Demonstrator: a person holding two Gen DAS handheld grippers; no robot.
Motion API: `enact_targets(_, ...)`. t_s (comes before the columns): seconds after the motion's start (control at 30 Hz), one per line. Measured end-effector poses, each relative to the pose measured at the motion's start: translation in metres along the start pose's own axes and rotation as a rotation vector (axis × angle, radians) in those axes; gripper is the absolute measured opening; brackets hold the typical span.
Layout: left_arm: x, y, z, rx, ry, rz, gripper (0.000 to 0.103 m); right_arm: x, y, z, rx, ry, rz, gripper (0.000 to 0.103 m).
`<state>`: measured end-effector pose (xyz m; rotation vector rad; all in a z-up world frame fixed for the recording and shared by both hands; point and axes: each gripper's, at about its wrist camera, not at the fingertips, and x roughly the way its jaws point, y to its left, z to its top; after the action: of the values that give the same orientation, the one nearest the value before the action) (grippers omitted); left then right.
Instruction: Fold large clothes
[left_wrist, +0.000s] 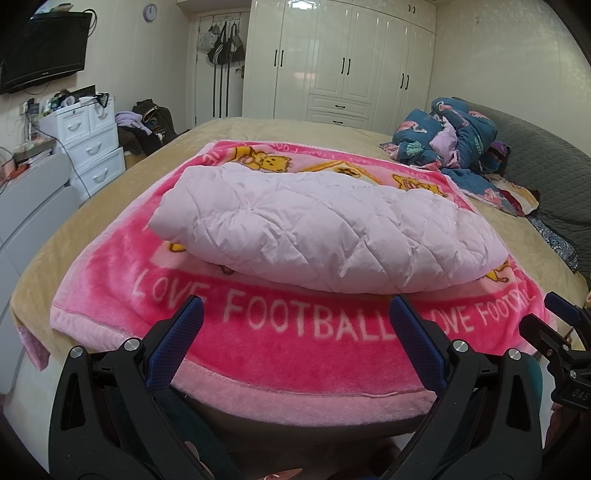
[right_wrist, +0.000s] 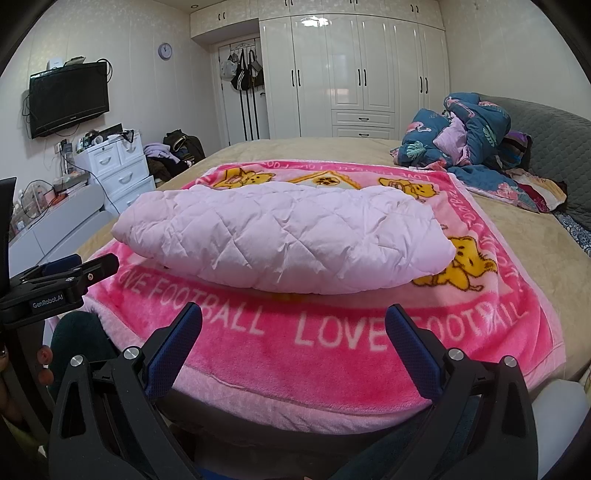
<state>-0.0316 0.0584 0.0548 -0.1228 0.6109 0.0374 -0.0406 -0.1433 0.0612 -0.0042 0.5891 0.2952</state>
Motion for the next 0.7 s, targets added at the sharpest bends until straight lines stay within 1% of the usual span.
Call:
enact_targets(0.2, 0.001, 0.002, -0.001, 0.001, 0.011, -0.001, 0.094, 0.000, 0.000, 0.000, -0.001, 0.002, -0.003, 0.099)
enact_targets(0.33, 0.004, 0.008, -0.001, -0.007, 0.021, -0.057, 0.094, 0.001, -0.001, -0.002, -0.007, 0.000, -0.018, 0.099)
enact_targets(0.5, 0.012, 0.010, -0.003, 0.009, 0.065, -0.002, 0.094, 0.002, -0.006, -0.004, -0.006, 0.003, -0.036, 0.099)
enact_targets(0.6, 0.016, 0.008, -0.003, 0.017, 0.077, -0.004, 0.094, 0.004, -0.012, -0.005, 0.001, 0.010, -0.050, 0.099)
enact_targets(0.7, 0.020, 0.017, -0.002, -0.011, 0.088, 0.004, 0.094, 0.002, -0.030, -0.009, 0.038, 0.010, -0.085, 0.099)
